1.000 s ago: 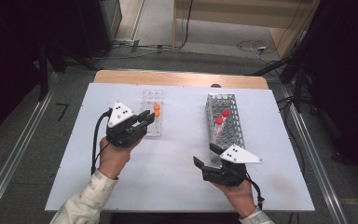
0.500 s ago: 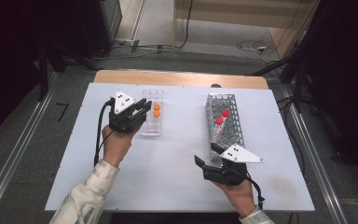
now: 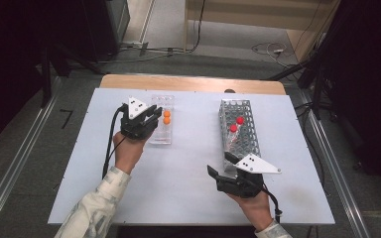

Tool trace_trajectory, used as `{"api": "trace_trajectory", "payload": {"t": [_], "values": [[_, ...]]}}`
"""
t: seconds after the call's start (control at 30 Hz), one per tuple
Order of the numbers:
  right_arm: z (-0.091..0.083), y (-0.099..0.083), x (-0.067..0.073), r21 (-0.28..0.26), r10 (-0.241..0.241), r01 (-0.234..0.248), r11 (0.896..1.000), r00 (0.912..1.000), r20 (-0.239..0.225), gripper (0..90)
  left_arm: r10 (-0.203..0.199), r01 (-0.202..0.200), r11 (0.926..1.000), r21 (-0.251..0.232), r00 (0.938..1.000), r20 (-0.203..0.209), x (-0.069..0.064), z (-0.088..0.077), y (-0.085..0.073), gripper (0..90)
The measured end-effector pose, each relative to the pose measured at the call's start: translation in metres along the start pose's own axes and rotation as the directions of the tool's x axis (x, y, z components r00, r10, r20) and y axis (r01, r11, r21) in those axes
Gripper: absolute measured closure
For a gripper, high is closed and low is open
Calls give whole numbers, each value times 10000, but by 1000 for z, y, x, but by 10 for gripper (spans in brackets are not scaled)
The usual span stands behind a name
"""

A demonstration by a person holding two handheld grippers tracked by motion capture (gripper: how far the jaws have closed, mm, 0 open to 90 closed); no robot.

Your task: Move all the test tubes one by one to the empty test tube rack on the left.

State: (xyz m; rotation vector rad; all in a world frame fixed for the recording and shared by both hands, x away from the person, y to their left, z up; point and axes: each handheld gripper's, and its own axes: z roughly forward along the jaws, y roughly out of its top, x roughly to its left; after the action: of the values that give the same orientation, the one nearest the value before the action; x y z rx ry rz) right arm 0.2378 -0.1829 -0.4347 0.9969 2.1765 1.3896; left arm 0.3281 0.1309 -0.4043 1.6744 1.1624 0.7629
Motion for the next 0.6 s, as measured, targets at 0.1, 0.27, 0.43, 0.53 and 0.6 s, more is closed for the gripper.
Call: {"api": "trace_trajectory", "payload": {"t": [0.1, 0.27, 0.43, 0.53, 0.6], "values": [[0, 0, 0, 15, 2, -2, 10000, 10000, 0, 257, 79, -79, 9998, 160, 10000, 0, -1, 4, -5, 763], [0, 0, 0, 22, 0, 0, 10000, 10000, 7, 257, 152, -152, 9992, 366, 9999, -11, -3, 9, -10, 761], [0, 0, 0, 36, -25, 25, 10000, 10000, 8, 257, 20, -20, 9992, 391, 10000, -5, -2, 10, -12, 739], [0, 0, 0, 24, -9, 9, 10000, 10000, 15, 257, -22, 23, 9993, 363, 10000, -19, -1, 8, -12, 728], [0, -1, 0, 38, -26, 26, 10000, 10000, 11, 256, -84, 83, 9995, 314, 10000, 21, -1, 6, -11, 703]]}}
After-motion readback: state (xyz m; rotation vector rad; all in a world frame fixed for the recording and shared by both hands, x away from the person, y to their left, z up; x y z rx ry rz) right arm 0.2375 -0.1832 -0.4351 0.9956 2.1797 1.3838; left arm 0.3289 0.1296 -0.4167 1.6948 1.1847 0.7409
